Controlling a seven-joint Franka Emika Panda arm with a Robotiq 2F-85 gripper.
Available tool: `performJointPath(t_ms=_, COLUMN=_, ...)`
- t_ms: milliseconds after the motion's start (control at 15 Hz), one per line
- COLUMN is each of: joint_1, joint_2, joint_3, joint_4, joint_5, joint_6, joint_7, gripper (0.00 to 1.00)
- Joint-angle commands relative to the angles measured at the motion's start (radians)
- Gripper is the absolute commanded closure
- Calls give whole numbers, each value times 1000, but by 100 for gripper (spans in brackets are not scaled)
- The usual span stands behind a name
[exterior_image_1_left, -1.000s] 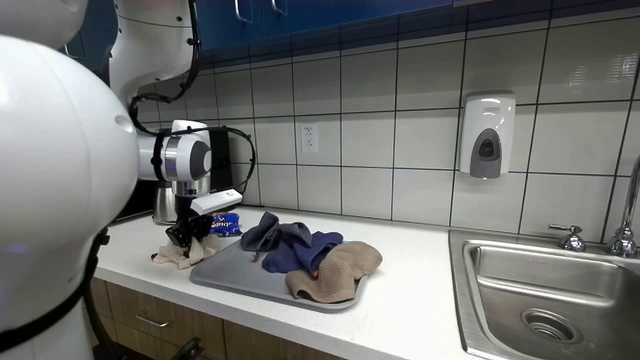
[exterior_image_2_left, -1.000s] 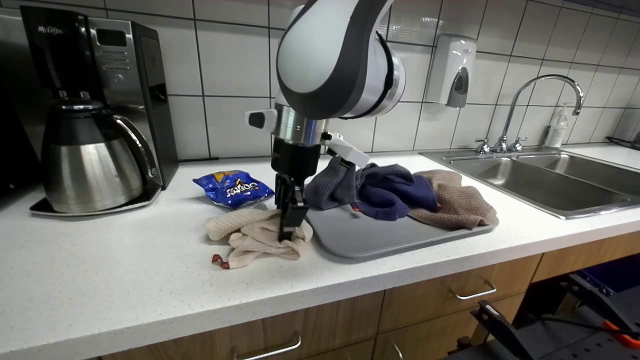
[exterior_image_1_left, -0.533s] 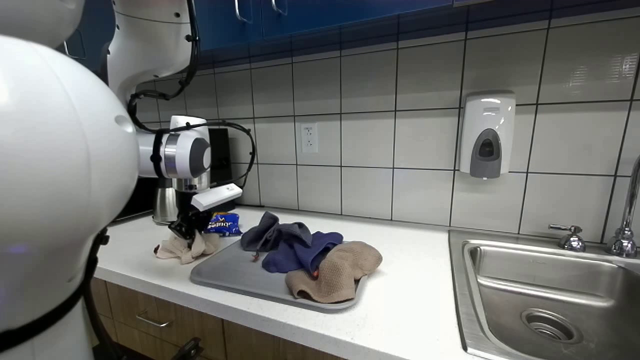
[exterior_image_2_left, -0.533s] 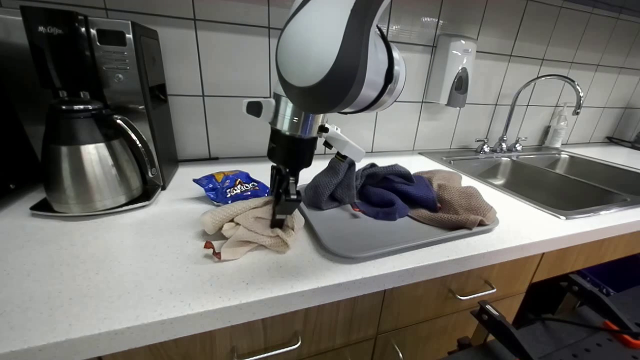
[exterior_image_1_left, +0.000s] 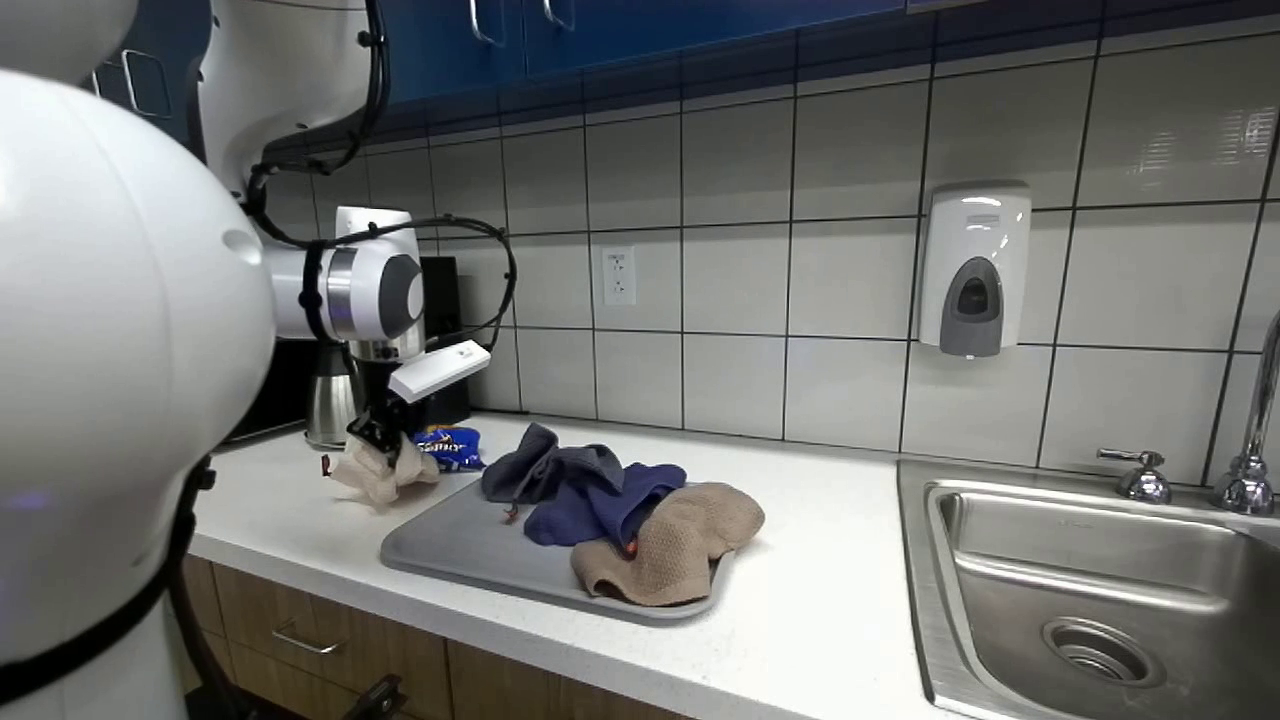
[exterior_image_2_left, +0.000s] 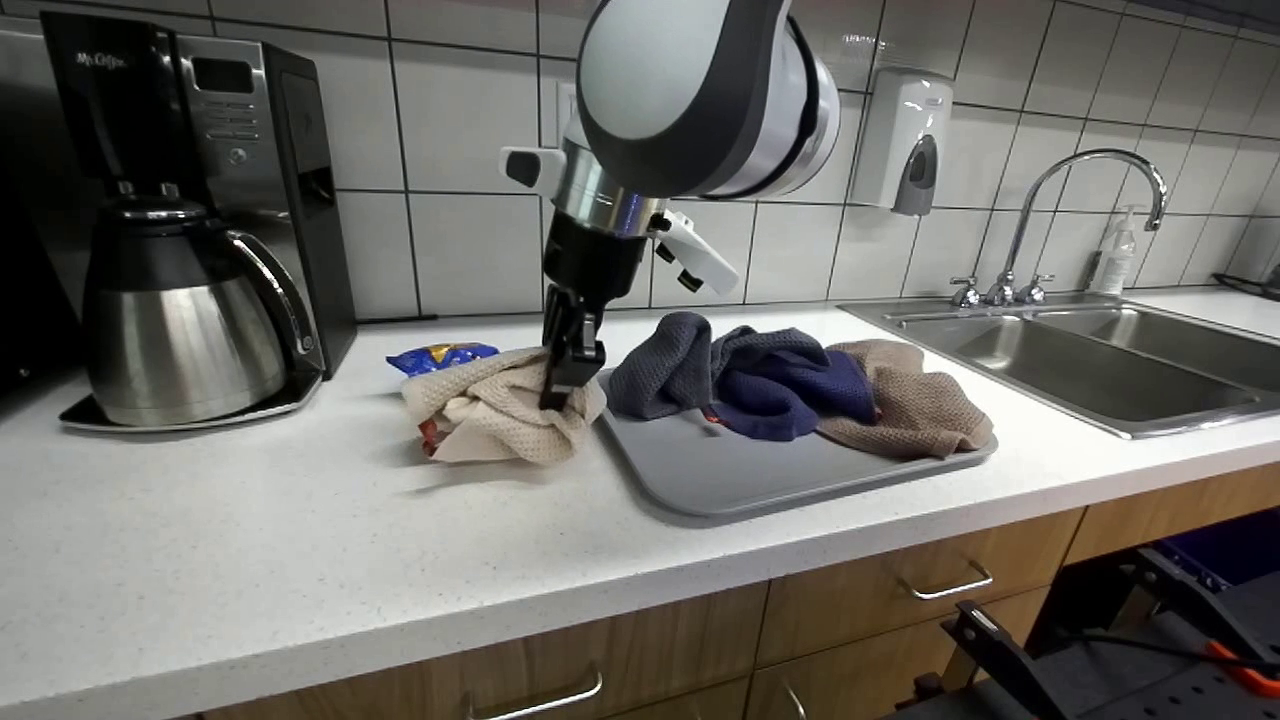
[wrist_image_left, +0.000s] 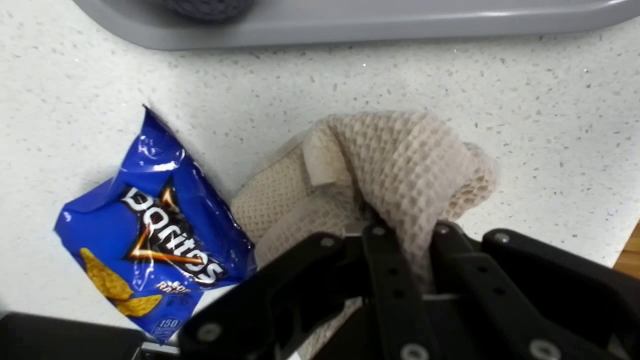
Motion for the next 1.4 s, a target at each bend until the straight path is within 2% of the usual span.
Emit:
performJointPath(t_ms=0, joint_1=-23, joint_2=-83, joint_3=3, joint_4=-72, joint_5=-12, joint_6=57, joint_7=39, gripper=97)
performJointPath(t_ms=600, joint_1=-33, joint_2=-202, joint_3=-51, joint_4=-178, joint_5=35, joint_6=137, joint_7=73, gripper=97)
performJointPath(t_ms=933, joint_1=-25, joint_2=-281, joint_3=-95, joint_4=-239, joint_5=18, joint_6=147, joint_7=116, gripper=97)
performJointPath(t_ms=1333, joint_1=-25, joint_2=-386, joint_3=-100, joint_4=-334, joint_5=25, joint_6=136, joint_7=151, gripper=97)
